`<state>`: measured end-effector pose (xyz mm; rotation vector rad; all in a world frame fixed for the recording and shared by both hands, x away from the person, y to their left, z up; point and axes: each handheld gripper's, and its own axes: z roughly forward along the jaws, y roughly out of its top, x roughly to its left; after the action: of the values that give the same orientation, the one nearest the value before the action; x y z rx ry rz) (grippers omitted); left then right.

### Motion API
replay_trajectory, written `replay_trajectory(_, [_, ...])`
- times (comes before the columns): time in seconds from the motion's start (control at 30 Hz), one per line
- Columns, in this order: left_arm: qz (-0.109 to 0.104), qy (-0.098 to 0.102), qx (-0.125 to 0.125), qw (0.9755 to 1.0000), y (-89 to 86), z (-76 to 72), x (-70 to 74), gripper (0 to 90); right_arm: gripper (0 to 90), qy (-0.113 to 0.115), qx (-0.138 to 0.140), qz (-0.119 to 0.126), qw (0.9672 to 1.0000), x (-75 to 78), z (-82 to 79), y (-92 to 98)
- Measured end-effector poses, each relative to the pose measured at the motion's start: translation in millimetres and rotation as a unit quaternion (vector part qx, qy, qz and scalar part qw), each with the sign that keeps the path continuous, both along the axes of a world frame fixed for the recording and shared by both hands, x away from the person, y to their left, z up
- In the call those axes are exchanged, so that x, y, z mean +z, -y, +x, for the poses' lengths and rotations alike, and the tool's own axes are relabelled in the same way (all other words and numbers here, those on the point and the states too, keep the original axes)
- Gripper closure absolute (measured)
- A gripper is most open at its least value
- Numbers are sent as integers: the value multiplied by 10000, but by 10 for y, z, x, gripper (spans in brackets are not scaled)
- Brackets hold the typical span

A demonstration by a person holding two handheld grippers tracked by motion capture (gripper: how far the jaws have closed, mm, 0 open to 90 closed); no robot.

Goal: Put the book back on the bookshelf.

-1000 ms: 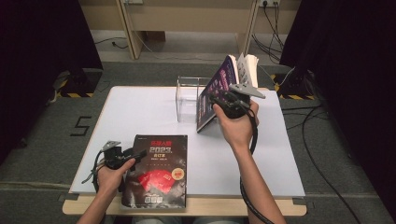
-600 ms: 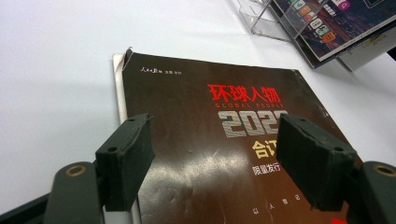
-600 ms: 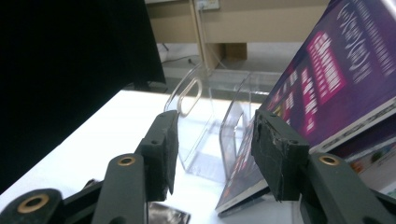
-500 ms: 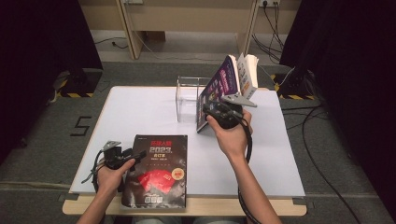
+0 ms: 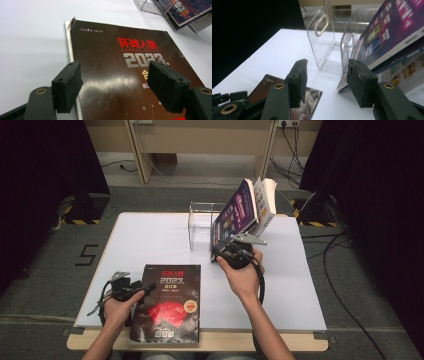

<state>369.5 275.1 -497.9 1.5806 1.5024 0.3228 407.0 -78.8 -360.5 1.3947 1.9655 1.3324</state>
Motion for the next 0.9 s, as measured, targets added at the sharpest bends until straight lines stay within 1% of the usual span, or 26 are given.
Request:
replay_trajectory(0.13, [26,-17,23,10000,-12,0,-1,270,513,-140,25,-13,9999,-92,-10,-30])
replay_trajectory(0.23, [86,-21,40,10000,-26,-1,1,270,514,-230,73,-28,9997,-158,-18,-69])
replay_trajectory(0.5, [117,-126,149,9997,-56,1,-19,271,515,-468,164,-126,9987,-345,1,-177])
replay_trajectory(0.83, [133,-169,194,9996,-70,5,-23,286,518,-810,248,-264,9961,-581,93,-293])
replay_trajectory(0.9, [228,-161,197,9994,-73,1,-19,285,518,-888,261,-299,9953,-631,116,-312])
